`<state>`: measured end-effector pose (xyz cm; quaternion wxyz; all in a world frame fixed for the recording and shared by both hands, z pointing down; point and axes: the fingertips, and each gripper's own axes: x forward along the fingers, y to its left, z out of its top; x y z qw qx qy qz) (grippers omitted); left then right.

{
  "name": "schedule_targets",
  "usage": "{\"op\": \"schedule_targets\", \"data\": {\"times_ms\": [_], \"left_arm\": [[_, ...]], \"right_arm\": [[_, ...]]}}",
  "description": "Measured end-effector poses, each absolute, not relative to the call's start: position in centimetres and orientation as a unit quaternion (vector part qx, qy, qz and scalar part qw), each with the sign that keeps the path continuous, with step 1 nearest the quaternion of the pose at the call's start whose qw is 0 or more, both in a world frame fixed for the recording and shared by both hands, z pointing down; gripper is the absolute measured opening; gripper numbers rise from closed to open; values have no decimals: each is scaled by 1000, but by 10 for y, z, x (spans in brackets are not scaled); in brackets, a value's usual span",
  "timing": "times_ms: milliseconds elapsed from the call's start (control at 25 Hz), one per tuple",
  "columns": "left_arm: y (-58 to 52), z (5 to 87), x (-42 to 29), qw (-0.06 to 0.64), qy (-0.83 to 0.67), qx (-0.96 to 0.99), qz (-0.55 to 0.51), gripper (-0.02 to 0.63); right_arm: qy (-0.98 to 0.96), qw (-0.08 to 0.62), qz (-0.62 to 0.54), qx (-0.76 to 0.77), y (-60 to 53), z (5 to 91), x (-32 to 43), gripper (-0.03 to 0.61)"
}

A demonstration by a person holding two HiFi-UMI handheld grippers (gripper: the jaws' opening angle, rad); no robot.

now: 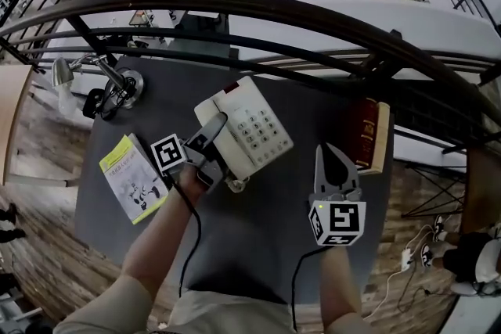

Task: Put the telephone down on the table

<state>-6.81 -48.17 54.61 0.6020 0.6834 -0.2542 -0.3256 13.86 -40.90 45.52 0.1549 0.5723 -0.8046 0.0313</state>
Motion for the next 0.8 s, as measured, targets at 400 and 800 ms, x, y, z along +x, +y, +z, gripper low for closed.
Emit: {"op": "schedule_targets", "data": {"times_ms": [400, 800], "left_arm": [[-534, 625, -52, 617, -280, 672, -299, 457], [-546, 683, -50, 630, -316, 657, -267, 457]], "right_arm": [[-807, 176, 60, 561, -427, 514, 124, 3], [-797, 186, 102, 566, -431, 555, 135, 3]]}}
